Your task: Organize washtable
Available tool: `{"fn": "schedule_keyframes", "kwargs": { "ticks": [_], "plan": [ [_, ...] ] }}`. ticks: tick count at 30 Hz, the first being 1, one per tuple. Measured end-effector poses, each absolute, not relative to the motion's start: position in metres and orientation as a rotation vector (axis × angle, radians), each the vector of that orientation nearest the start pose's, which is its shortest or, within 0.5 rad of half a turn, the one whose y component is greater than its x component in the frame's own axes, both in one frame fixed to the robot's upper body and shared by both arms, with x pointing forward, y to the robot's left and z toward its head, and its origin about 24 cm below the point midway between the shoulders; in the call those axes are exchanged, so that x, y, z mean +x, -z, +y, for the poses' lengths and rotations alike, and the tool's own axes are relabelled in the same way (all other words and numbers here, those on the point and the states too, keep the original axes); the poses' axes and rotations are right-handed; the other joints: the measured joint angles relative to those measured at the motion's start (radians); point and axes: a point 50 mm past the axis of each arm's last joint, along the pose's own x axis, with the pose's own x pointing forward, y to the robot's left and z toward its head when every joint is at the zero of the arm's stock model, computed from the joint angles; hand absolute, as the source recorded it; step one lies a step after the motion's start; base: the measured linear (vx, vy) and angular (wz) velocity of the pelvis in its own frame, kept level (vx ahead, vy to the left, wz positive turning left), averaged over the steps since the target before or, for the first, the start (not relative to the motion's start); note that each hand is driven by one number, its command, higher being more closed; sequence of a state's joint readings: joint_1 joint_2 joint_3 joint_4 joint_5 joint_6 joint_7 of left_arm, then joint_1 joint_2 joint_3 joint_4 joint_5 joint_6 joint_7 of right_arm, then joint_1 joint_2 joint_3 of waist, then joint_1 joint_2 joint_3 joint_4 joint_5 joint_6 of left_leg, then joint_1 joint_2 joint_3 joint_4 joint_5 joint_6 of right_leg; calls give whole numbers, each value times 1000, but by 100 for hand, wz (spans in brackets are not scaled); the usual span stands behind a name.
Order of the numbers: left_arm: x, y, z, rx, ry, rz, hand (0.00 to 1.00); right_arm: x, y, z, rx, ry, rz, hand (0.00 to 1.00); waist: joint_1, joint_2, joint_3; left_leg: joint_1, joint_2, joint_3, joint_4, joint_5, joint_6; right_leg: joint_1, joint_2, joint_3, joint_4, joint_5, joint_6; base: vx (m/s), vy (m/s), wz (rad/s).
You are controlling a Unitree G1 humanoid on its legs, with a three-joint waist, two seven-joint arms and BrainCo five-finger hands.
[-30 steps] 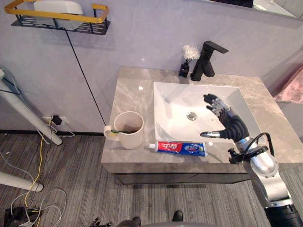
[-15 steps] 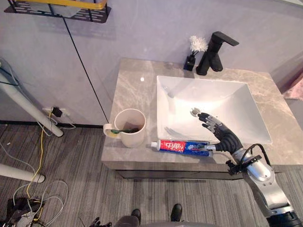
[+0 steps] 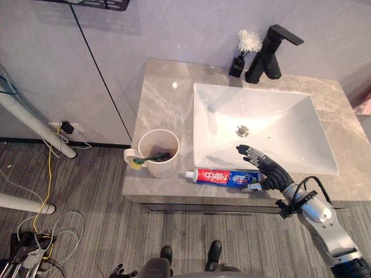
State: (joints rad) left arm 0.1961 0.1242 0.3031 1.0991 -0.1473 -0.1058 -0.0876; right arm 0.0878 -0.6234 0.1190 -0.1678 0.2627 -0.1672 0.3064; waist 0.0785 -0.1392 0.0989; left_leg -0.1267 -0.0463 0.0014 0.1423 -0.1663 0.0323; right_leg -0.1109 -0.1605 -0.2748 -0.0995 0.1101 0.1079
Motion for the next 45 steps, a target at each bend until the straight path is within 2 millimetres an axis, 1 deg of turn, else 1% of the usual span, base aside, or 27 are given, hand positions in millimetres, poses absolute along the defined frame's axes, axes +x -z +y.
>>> {"fn": "schedule_keyframes", "kwargs": {
  "ticks": [5,11,18,19,21,26,31,35,45],
  "plan": [
    [44,162,235,-178,-389,1098,0,229,-89,-203,-380,-506,-127,0,20,-3,14,-2,2,-3,4,-1,-2,1,2,-2,0,0,0,-5,-5,1],
    [45,160,238,-178,-398,1087,0,232,-92,-203,-447,-517,-138,0,22,-18,38,-17,2,-16,15,-2,-3,-1,2,-15,0,1,-1,-21,-13,7],
    [46,160,238,-176,-396,1083,0,234,-94,-201,-519,-543,-139,0,25,-21,45,-19,3,-15,15,-2,-3,-4,3,-14,0,2,-3,0,0,0],
    [46,160,238,-175,-396,1082,0,234,-94,-201,-525,-547,-139,100,25,-21,47,-19,3,-14,15,-2,-4,-5,3,-14,0,3,-3,0,0,0],
    [46,160,239,-174,-396,1081,0,235,-95,-201,-565,-572,-131,100,27,-23,48,-19,4,-13,15,-2,-4,-6,4,-12,0,3,-3,0,0,0],
    [51,159,239,-159,-375,1075,0,237,-99,-204,-608,-583,-131,100,46,-27,54,-19,6,-13,15,-3,-5,-6,6,-13,0,3,-3,0,0,0],
    [51,159,239,-152,-364,1076,0,242,-103,-204,-619,-578,-139,100,46,-29,54,-15,6,-17,15,-4,-7,1,5,-18,0,2,-3,0,-1,3],
    [52,159,239,-153,-362,1075,0,241,-107,-205,-655,-618,-138,100,48,-29,54,-3,6,-19,14,-6,-10,13,4,-22,0,2,-3,0,0,0],
    [50,159,241,-176,-372,1082,0,239,-102,-202,-666,-656,-112,100,47,-32,53,41,5,-15,14,-13,-20,48,4,-21,0,2,-4,25,-4,-4]
  ]
}}
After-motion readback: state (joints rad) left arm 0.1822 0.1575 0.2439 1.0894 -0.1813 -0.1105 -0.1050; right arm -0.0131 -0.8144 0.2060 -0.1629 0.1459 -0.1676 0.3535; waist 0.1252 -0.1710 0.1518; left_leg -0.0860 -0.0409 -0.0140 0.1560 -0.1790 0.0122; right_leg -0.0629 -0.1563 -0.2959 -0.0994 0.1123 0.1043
